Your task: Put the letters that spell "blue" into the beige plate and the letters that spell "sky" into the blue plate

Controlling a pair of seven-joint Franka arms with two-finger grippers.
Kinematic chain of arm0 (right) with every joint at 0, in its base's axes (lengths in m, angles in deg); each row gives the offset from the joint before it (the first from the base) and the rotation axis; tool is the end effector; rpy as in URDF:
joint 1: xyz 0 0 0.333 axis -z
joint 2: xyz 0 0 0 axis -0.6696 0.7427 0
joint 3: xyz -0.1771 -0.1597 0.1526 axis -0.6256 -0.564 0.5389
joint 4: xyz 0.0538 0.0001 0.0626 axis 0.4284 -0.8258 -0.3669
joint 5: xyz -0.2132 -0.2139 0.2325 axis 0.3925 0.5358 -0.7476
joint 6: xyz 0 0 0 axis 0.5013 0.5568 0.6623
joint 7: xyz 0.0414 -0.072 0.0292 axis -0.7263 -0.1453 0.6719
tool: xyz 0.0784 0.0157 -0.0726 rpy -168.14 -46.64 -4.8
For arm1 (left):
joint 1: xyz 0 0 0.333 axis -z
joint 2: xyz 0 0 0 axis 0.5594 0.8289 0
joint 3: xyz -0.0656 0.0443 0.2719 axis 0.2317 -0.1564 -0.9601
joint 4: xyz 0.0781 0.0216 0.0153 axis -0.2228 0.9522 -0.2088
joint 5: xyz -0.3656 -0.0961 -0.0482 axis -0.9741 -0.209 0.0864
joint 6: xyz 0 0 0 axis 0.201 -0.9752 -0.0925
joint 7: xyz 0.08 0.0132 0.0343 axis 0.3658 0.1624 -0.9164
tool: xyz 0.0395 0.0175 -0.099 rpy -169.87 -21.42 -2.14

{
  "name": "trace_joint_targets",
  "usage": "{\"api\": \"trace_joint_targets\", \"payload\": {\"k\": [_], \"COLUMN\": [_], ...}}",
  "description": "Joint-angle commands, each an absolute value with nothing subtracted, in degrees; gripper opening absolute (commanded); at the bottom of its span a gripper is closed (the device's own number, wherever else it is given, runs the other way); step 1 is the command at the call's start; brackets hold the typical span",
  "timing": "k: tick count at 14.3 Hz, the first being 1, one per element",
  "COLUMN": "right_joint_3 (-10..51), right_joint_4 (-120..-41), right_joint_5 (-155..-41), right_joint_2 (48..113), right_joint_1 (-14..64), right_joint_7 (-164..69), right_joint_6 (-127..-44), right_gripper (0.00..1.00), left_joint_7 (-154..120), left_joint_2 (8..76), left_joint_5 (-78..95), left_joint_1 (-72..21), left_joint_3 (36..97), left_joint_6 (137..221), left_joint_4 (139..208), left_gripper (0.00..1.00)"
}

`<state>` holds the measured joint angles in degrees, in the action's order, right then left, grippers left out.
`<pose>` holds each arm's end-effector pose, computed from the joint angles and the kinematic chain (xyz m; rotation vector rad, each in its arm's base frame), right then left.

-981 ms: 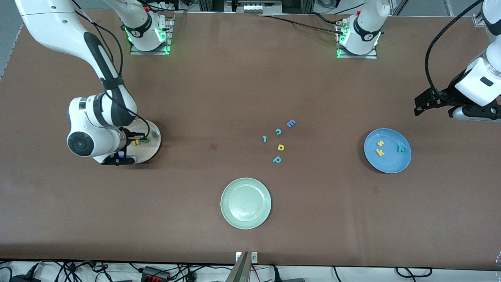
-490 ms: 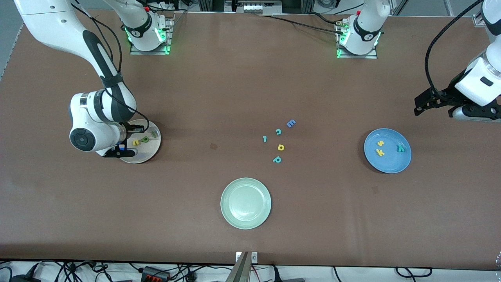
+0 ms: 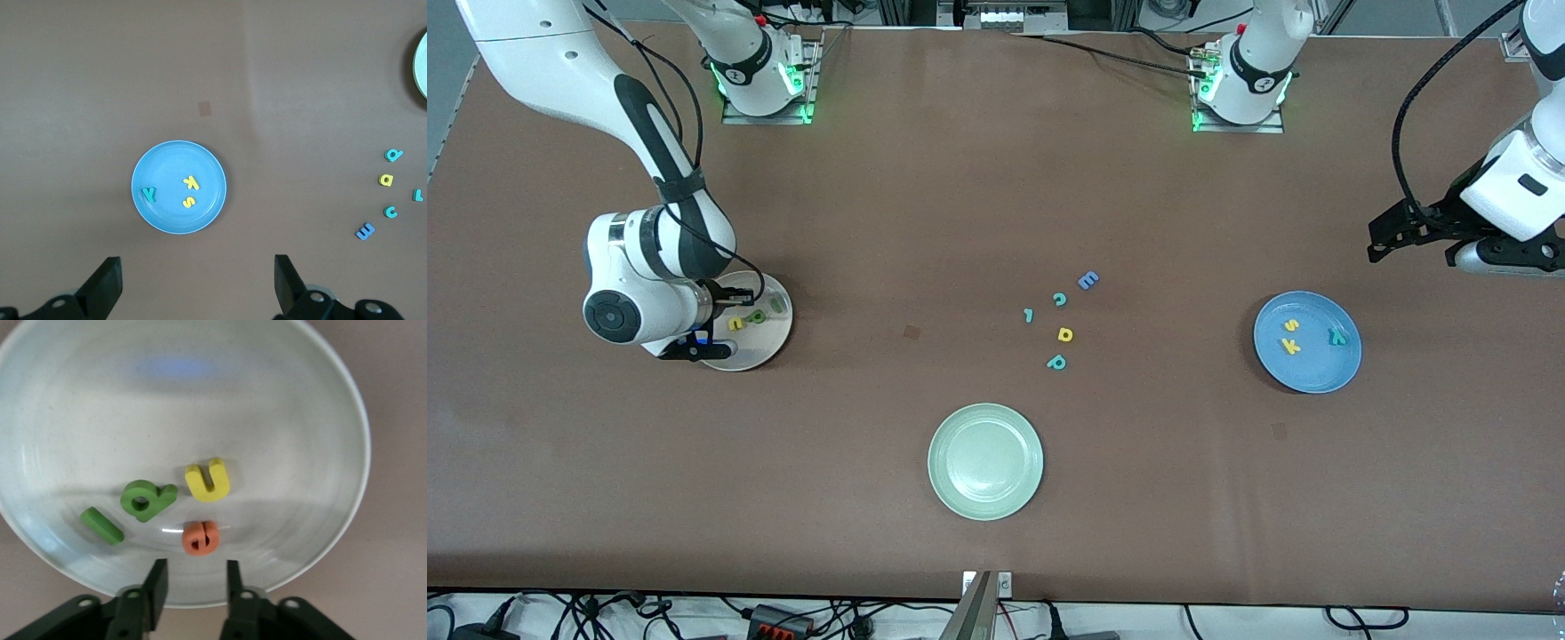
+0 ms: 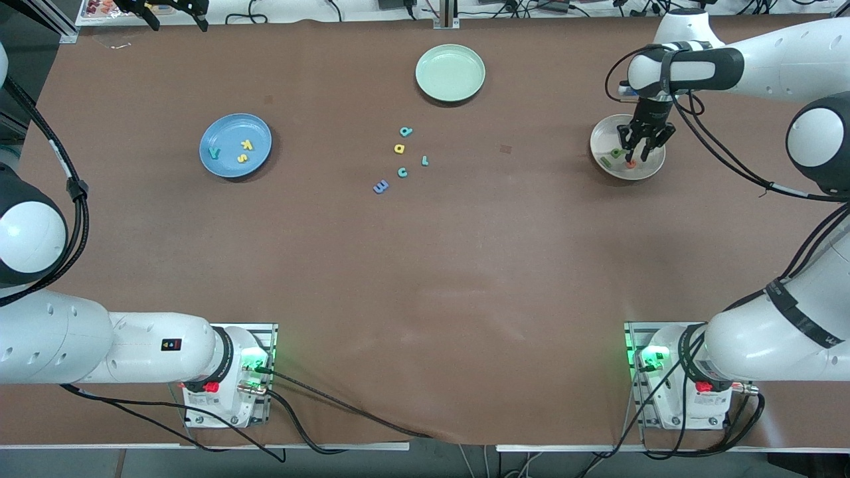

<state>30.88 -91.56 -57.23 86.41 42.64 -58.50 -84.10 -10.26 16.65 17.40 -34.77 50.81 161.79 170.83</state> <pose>0.5516 0.0394 0.1819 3.0283 0.0114 -0.6486 0.5565 -0.0167 0.5463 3.1391 -0.0611 0.0691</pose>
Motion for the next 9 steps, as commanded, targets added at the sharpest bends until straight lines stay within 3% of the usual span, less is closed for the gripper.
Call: {"api": "trace_joint_targets", "payload": {"k": [1, 6, 9], "right_joint_3": [31.4, 31.4, 30.4], "right_joint_4": [-87.5, -70.3, -62.1], "right_joint_5": [-56.8, -57.4, -56.6], "right_joint_2": [81.9, 80.9, 80.5], "right_joint_1": [43.2, 44.0, 44.4], "right_joint_7": [-62.0, -64.2, -61.7], "right_joint_6": [-77.4, -63.7, -61.6], "right_gripper": [1.00, 1.00, 1.00], "left_joint_7": [-10.0, -9.4, -9.4], "left_joint_2": [16.7, 16.5, 16.3], "left_joint_5": [17.3, 17.1, 17.1], "left_joint_1": [-34.5, -35.0, -35.5], "left_joint_3": [51.5, 52.9, 52.5], "left_joint_6": [160.4, 158.1, 156.3], "left_joint_4": [169.3, 169.1, 169.3], "left_gripper": [1.00, 1.00, 1.00]}}
